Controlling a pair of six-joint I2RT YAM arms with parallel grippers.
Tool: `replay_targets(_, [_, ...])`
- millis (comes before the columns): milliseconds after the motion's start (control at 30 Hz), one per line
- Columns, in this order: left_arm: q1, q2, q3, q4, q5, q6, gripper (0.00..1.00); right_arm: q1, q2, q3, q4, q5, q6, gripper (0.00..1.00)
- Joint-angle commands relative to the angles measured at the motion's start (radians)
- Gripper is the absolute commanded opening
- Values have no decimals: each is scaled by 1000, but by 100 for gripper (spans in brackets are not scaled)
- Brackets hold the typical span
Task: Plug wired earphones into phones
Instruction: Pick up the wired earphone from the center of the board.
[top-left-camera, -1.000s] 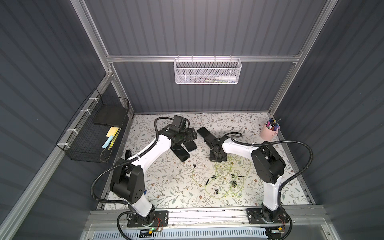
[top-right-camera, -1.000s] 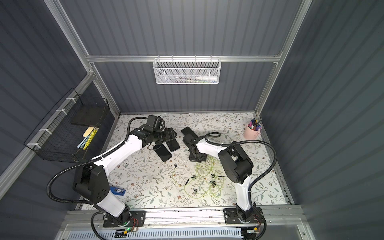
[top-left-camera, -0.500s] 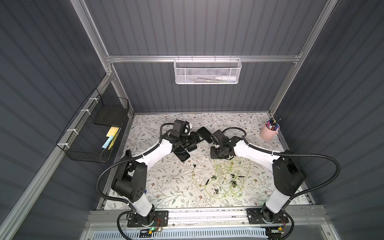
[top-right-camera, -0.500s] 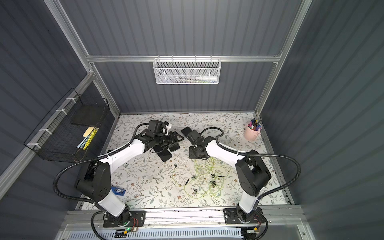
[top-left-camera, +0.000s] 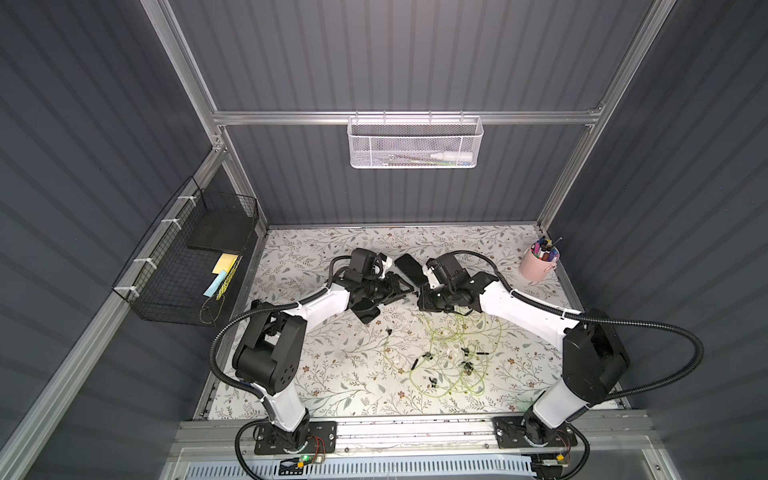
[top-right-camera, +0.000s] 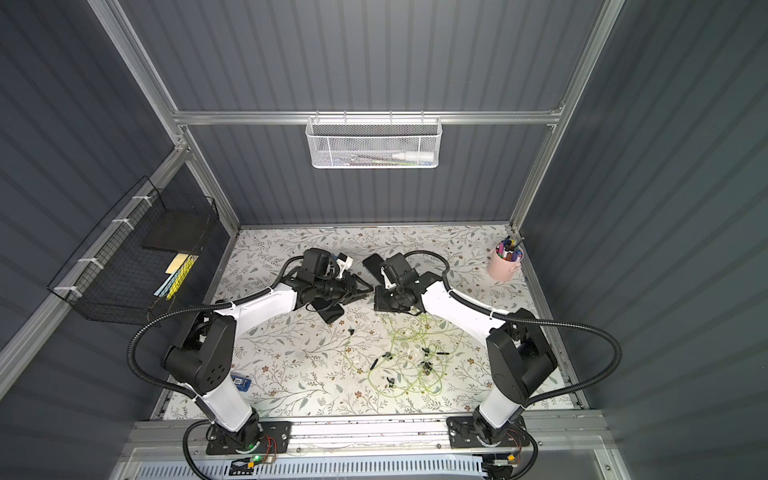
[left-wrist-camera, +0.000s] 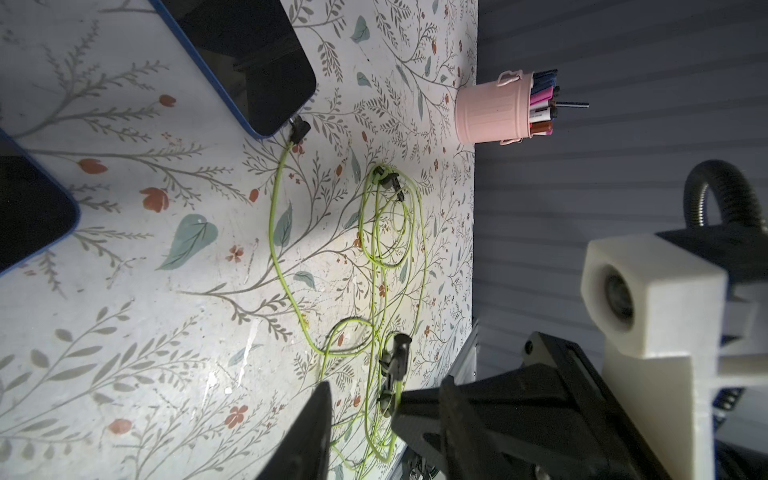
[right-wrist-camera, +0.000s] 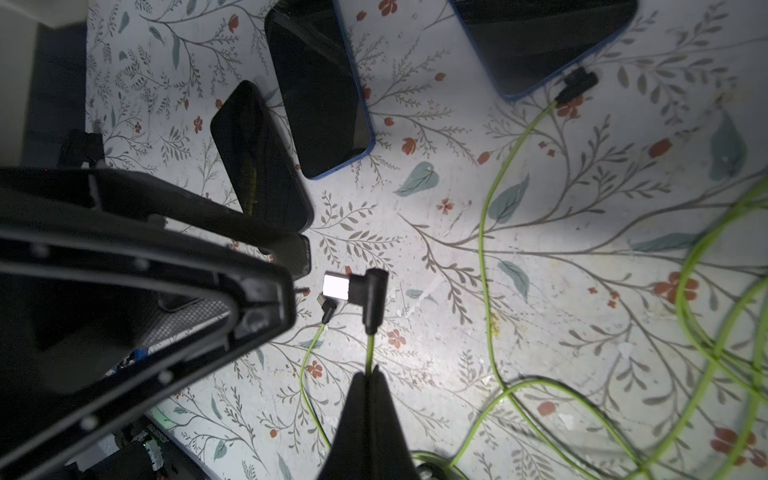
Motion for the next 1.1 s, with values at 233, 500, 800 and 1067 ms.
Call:
replay_targets(233, [6,-5,13,-11,28,24,29,-8,16,-18,55,-79,21,0])
replay_targets(500, [6,-3,11,-1,35,15,21,-10,33,-20,81,-100,30,0])
replay_targets(800, [6,4,5,9,37,8,5,-43,28,-43,109,-172,76,0])
replay_targets(1067, [9,55,31,60,82,-3,0,-175,-72,-144,204,-324,112,38])
